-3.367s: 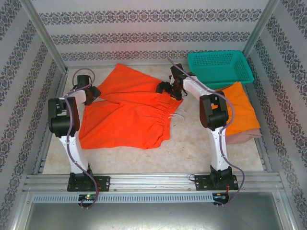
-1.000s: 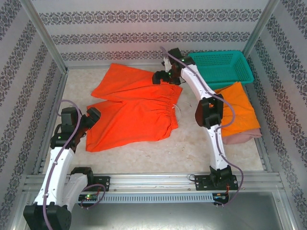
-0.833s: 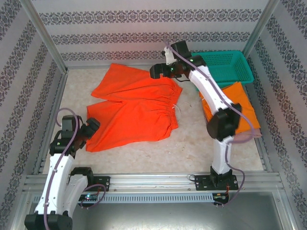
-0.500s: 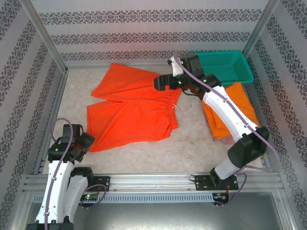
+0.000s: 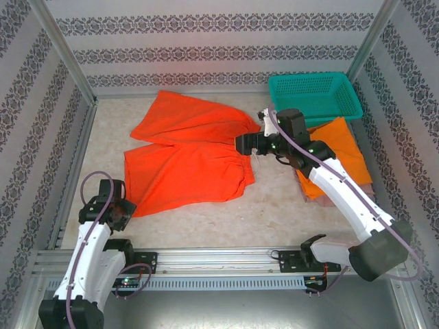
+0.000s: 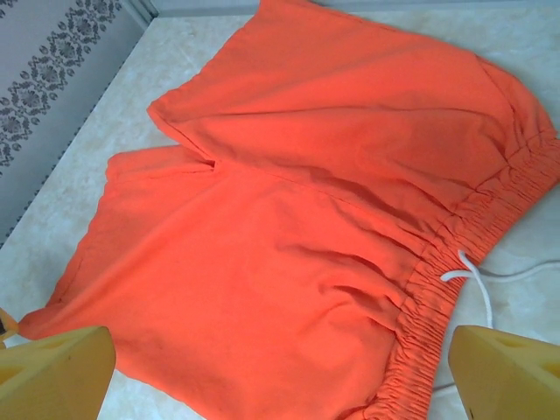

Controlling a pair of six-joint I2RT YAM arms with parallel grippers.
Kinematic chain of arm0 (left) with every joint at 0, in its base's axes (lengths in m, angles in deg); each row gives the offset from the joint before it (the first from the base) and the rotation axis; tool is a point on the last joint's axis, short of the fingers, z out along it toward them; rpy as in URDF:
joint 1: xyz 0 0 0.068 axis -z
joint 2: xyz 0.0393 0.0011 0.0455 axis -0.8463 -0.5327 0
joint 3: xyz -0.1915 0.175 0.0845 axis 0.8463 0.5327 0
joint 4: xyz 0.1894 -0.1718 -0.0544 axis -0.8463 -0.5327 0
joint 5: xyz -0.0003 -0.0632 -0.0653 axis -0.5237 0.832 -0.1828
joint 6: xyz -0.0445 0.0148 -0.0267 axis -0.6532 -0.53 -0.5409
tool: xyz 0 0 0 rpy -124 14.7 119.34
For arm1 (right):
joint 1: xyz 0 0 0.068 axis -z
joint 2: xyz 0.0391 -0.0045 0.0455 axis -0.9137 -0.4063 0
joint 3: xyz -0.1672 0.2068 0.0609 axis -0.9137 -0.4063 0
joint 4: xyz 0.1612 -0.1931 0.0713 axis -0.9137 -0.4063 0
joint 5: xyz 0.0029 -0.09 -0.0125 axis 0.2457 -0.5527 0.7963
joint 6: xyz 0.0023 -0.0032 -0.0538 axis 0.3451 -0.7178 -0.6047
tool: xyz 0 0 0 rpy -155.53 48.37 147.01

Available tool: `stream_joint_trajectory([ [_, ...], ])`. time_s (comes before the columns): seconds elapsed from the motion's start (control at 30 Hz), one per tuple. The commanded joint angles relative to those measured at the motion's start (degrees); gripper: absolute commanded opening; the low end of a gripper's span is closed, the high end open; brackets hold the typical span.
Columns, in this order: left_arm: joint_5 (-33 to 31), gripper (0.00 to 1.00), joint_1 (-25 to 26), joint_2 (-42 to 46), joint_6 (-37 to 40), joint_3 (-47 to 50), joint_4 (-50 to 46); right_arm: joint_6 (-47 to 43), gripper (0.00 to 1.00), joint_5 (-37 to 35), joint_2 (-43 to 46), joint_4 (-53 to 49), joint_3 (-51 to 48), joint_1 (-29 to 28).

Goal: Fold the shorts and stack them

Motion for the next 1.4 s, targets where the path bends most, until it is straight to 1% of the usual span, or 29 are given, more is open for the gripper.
stream_joint_trajectory([
  [0.0,-1.24,0.41,-0.61,-1.72,0.44,1.31,5.99,1.39,0.98,-0.56,1.6,1.43,-2.67,0.91],
  [0.23,-0.72,0.4,-0.58,-4.31,0.36,3.13,10.58,1.26,0.97,-0.37,3.05,0.56,-4.24,1.79],
  [0.47,-1.18,0.4,-0.62,-6.67,0.44,4.68,12.35,-0.3,0.98,-1.12,2.39,-0.7,-5.15,1.88],
  [0.53,-1.58,0.43,-0.58,-6.89,0.94,4.59,12.32,-1.46,0.98,-1.32,1.87,-1.71,-4.98,1.9],
  [0.57,-2.02,0.47,-0.66,-6.91,1.22,4.34,12.06,-1.97,0.98,-1.35,1.62,-2.29,-4.9,1.89],
  [0.7,-2.91,0.56,-0.64,-6.57,1.77,3.88,11.23,-2.78,0.98,-1.62,1.22,-2.98,-4.82,1.91],
  [0.83,-3.43,0.59,-0.61,-6.72,1.3,3.48,8.69,-2.95,0.98,-1.53,1.28,-3.29,-4.79,1.9],
  [0.97,-8.79,0.64,-0.58,-5.76,1.92,0.37,1.52,-3.29,0.98,-1.89,1.72,-3.6,-4.89,1.92],
  [1.0,-9.32,0.65,-0.59,-5.28,2.2,0.04,0.74,-3.31,0.98,-1.97,1.75,-3.6,-4.89,1.93],
  [1.07,-8.58,0.65,-0.63,-4.78,1.9,0.34,0.62,-3.21,0.98,-1.97,1.75,-3.58,-4.98,1.93],
  [1.17,-4.87,0.65,-0.58,-4.44,1.09,2.41,3.95,-2.84,0.98,-1.69,1.71,-3.43,-5.05,1.92],
  [1.27,-2.59,0.63,-0.6,-4.86,-0.44,4.68,7.98,-2.78,0.98,-1.53,1.57,-3.31,-5.22,1.92],
  [1.37,-2.05,0.59,-0.62,-6.08,-0.93,5.21,9.85,-3.02,0.98,-1.7,1.74,-3.82,-5.23,1.88],
])
